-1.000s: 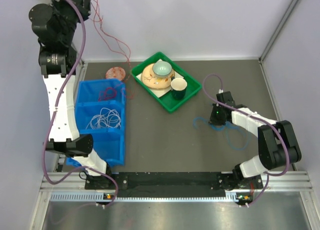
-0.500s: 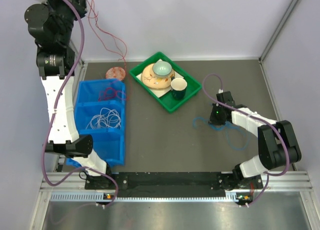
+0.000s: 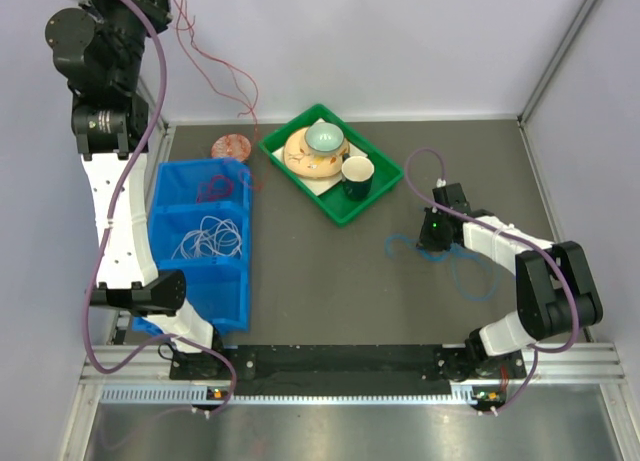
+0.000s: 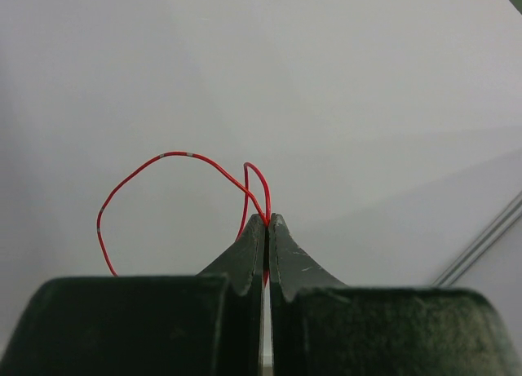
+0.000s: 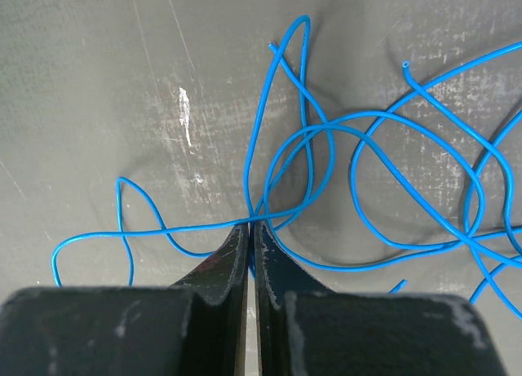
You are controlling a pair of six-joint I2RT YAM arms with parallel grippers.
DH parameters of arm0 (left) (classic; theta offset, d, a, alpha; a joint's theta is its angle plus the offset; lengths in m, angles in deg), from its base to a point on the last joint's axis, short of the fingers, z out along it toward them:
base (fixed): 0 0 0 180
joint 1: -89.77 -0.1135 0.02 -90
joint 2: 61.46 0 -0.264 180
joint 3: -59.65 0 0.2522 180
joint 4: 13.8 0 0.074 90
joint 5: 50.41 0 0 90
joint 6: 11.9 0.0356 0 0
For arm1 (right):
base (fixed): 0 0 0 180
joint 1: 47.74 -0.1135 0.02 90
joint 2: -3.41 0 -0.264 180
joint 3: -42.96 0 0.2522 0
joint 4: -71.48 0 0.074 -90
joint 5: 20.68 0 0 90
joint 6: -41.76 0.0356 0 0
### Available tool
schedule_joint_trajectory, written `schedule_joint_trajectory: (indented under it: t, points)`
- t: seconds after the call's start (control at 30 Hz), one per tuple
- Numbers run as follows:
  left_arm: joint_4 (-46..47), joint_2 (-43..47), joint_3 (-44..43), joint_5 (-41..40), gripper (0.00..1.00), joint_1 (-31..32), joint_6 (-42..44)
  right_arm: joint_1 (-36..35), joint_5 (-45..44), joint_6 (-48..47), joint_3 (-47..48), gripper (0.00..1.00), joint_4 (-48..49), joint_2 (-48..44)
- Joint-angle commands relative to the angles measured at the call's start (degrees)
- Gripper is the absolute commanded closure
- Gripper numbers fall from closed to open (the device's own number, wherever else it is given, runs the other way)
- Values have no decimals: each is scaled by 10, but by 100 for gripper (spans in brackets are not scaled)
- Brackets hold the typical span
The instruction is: Untangle the cables
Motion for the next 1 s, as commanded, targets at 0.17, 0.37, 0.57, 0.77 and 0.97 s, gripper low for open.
schedule_joint_trajectory:
  t: [0.17, 0.37, 0.57, 0.77, 0.97]
  points:
    - [38, 19, -45, -50, 100, 1, 55, 0, 2, 2, 2, 100, 20, -9]
    - [38, 24, -57, -84, 100, 2, 79, 0, 2, 1, 3, 100, 20, -8]
    - [26, 29, -56, -101, 100, 2, 94, 0, 2, -3, 6, 100, 22, -7]
    - [25, 47, 1, -135, 100, 1, 127, 0, 5, -3, 2, 100, 25, -1]
    - [25, 39, 65, -165, 100, -5, 144, 0, 6, -4, -2, 100, 28, -2]
